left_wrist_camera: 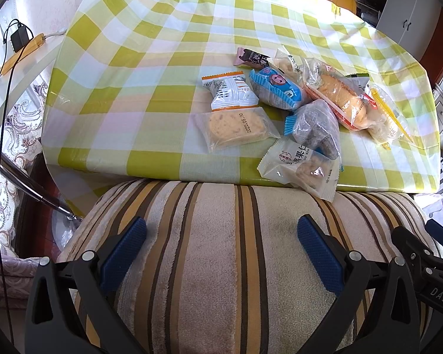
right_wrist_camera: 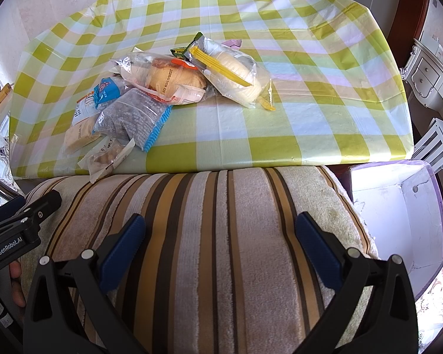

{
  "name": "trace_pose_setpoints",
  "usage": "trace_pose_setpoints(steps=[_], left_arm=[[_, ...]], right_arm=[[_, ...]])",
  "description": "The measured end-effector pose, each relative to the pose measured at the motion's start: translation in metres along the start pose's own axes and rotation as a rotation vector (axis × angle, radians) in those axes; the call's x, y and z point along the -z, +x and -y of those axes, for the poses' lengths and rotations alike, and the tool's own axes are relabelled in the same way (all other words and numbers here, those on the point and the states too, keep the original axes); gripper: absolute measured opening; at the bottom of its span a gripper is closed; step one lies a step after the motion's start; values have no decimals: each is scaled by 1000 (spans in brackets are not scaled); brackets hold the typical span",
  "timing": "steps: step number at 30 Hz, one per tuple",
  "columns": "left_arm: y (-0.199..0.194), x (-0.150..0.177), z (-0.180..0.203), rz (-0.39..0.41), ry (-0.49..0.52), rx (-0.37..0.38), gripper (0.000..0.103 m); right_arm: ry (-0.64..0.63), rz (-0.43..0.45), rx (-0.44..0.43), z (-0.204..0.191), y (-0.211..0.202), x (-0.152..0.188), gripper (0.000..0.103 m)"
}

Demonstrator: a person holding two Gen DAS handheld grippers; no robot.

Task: Organize snacks

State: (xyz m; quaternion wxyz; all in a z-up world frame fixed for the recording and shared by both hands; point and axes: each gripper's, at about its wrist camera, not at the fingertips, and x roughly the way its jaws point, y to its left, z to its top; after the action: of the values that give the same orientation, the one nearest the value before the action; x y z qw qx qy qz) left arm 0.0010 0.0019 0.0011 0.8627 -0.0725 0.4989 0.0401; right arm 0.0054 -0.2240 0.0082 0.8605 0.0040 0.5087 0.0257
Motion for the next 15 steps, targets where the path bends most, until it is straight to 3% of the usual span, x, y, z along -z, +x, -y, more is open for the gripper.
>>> trace_pose_setpoints(steps=[15], left_arm=[[0,0,0,1,0,0,99]], right_arm=[[4,16,-2,2,1,3,102]])
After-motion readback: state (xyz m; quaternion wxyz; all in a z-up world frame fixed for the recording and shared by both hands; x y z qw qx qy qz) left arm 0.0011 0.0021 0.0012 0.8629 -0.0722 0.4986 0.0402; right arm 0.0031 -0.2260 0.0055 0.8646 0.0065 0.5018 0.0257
